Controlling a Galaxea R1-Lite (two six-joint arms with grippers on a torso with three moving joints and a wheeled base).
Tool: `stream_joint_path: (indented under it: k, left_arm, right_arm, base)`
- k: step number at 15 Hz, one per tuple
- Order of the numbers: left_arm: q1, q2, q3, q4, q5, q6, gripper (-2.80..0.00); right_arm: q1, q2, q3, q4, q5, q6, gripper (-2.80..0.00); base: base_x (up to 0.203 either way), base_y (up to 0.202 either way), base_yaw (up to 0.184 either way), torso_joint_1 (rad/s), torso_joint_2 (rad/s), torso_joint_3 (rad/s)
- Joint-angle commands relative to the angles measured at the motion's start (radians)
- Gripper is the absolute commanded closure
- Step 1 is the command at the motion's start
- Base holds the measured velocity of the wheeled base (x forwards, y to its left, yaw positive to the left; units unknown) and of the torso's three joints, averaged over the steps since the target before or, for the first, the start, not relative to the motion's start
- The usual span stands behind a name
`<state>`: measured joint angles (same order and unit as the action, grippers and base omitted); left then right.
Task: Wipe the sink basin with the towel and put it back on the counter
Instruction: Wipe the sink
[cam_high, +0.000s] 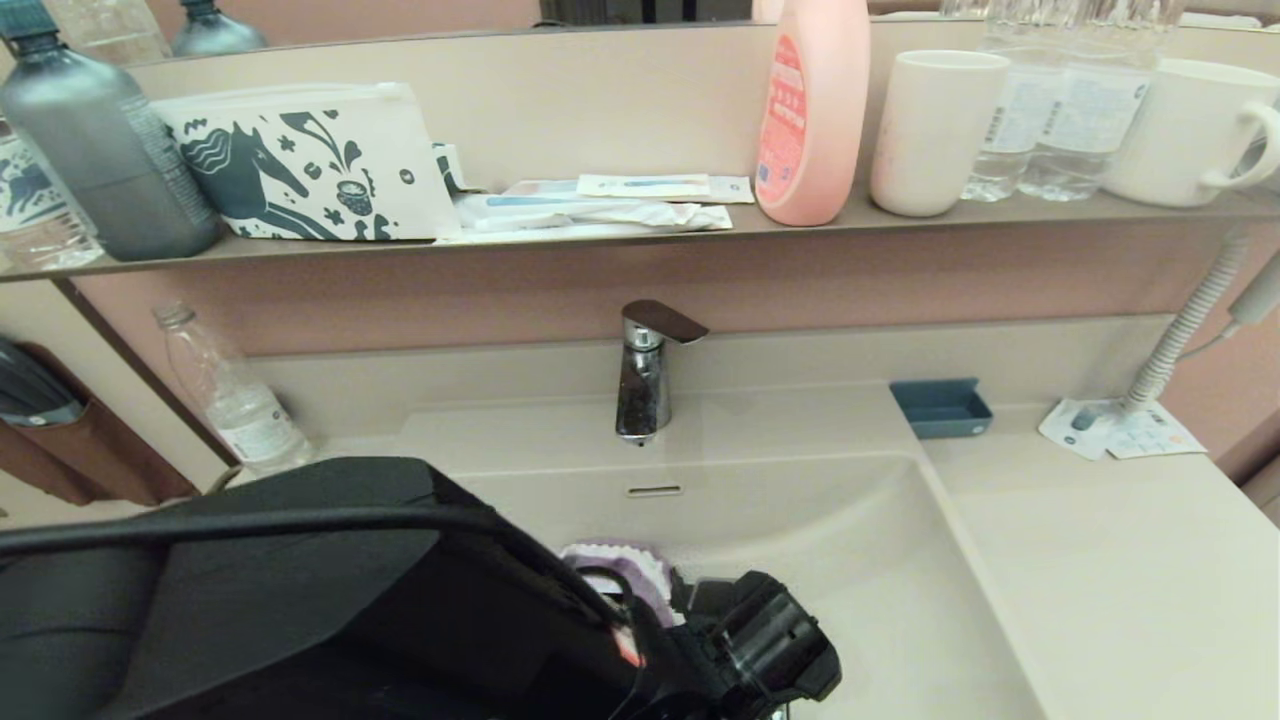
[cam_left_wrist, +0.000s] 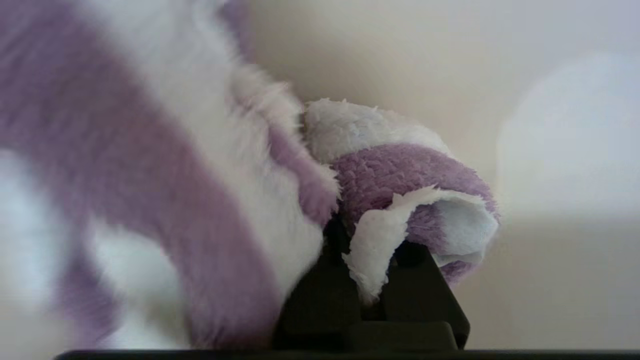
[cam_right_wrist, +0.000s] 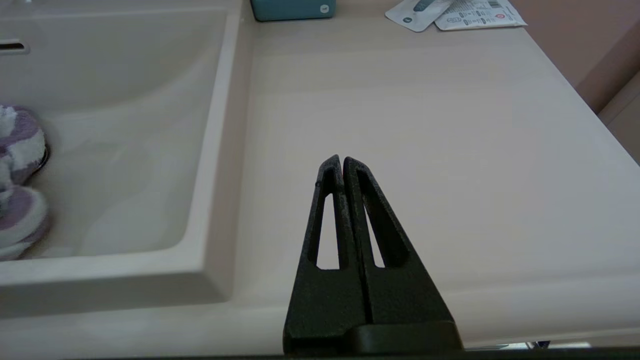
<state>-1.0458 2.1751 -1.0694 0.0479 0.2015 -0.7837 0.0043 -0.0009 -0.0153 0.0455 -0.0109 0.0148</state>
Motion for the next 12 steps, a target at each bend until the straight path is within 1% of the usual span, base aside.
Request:
stream_joint_path:
  k: [1,3,4,6,7,10,12]
  left_arm:
    - [-0.004,-0.104,0.072,-0.003,0.003,-0.005,0.0]
    - [-0.002,-0.188,0.148,0.0,0.002,0.003,0.0]
    - [0.001,-0.221,0.192,0.003,-0.002,0.026,0.0]
    - [0.016,-0.283,0.278,0.001,-0.012,0.098,0.0]
    - [0.027,-0.319,0.298,0.005,-0.014,0.114,0.0]
    - [0.053,-0.432,0.292,0.032,0.005,0.135,0.0]
    - [0.06,-0.49,0.236,0.149,0.043,0.146,0.0]
  right_arm:
    - [0.0,0.001,0.0,0.0,0.0,0.001,0.0]
    - [0.0,0.001,0.0,0.0,0.0,0.0,0.0]
    - [0.0,0.001,0.0,0.0,0.0,0.0,0.0]
    - [0.0,0.001,0.0,0.0,0.0,0.0,0.0]
    - [0.0,0.001,0.0,0.0,0.0,-0.001,0.0]
    - [0.0,0.001,0.0,0.0,0.0,0.0,0.0]
    - [0.0,0.001,0.0,0.0,0.0,-0.001,0.0]
  base:
    - [0.0,0.0,0.0,0.0,0.0,0.0]
    - [0.0,0.0,0.0,0.0,0.0,0.0]
    - [0.0,0.0,0.0,0.0,0.0,0.0]
    - [0.0,0.0,0.0,0.0,0.0,0.0]
    - [0.0,0.0,0.0,0.0,0.0,0.0]
    - [0.0,0.0,0.0,0.0,0.0,0.0]
    - [0.0,0.0,0.0,0.0,0.0,0.0]
